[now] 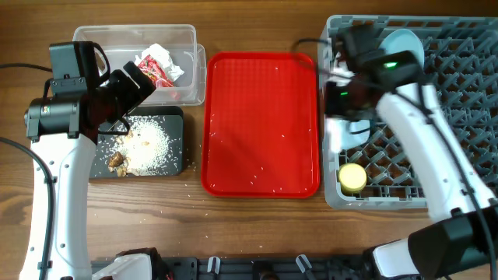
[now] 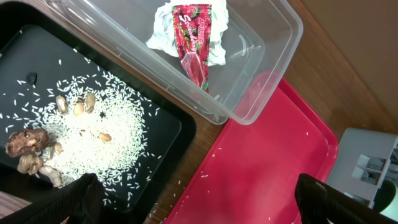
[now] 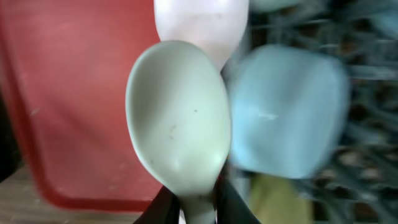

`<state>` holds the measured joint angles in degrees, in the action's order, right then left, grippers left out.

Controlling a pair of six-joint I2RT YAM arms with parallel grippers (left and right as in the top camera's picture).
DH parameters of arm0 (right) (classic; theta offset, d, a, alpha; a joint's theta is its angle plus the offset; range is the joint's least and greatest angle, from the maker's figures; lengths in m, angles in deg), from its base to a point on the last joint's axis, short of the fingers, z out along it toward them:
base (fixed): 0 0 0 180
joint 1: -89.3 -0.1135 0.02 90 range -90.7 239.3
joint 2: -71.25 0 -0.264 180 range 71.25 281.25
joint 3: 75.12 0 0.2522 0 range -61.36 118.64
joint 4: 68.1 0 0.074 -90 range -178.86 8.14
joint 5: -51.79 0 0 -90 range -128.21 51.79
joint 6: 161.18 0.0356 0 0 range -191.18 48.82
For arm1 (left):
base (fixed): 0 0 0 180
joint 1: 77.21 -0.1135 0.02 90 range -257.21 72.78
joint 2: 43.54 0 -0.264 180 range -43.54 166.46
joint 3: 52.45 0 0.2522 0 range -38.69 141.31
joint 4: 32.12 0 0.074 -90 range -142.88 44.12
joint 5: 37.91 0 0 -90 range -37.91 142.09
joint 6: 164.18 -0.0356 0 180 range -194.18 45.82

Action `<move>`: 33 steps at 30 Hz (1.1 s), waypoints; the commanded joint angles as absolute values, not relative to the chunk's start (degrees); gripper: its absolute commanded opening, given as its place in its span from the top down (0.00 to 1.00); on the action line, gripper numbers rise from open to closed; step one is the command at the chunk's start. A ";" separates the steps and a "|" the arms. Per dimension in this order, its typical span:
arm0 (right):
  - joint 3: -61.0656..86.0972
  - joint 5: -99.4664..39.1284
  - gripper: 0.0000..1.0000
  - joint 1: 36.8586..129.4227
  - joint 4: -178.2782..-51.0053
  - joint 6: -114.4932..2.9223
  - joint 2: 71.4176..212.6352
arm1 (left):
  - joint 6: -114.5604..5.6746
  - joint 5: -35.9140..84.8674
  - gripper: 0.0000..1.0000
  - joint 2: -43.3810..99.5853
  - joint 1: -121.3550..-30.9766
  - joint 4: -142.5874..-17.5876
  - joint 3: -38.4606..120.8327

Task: Sort waste into correct bins and load items into the dishwasher rack
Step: 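Carry the fork and spoon with right gripper and insert them in rack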

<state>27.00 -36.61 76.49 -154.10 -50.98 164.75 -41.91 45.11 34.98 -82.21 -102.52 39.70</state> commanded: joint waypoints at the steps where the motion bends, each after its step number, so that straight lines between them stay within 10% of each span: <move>1: 27.96 -43.97 0.94 82.93 -155.33 -58.34 163.81 | -41.75 44.65 0.00 35.00 -82.58 -102.52 40.03; 8: 27.87 -55.93 0.62 85.91 -156.49 -64.03 164.44 | -41.75 44.65 0.00 35.00 -82.58 -102.52 40.03; 11: 27.87 -57.44 0.29 87.81 -156.99 -60.09 164.46 | -41.78 44.65 0.00 35.00 -82.58 -102.55 40.03; 33: 42.62 -35.01 0.00 89.56 -166.52 -57.91 129.21 | -41.75 44.65 0.00 35.00 -82.58 -102.52 40.03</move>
<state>42.41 -35.01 89.62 -165.58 -59.65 131.74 -41.91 45.11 34.98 -82.21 -102.52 39.70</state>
